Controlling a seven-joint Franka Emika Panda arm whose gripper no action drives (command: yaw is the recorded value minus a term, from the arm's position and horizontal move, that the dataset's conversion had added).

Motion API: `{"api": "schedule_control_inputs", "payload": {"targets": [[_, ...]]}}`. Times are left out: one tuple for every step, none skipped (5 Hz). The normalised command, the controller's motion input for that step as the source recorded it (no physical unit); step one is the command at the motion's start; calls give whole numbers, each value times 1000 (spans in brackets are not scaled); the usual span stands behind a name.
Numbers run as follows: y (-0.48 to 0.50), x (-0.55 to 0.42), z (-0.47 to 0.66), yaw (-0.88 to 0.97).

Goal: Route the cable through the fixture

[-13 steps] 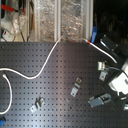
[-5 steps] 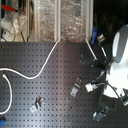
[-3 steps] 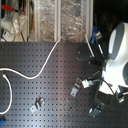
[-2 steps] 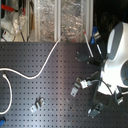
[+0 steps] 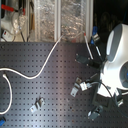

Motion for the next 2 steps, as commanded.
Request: {"api": "schedule_control_inputs", "payload": {"targets": [[107, 34, 366, -34], [9, 4, 217, -51]]}}
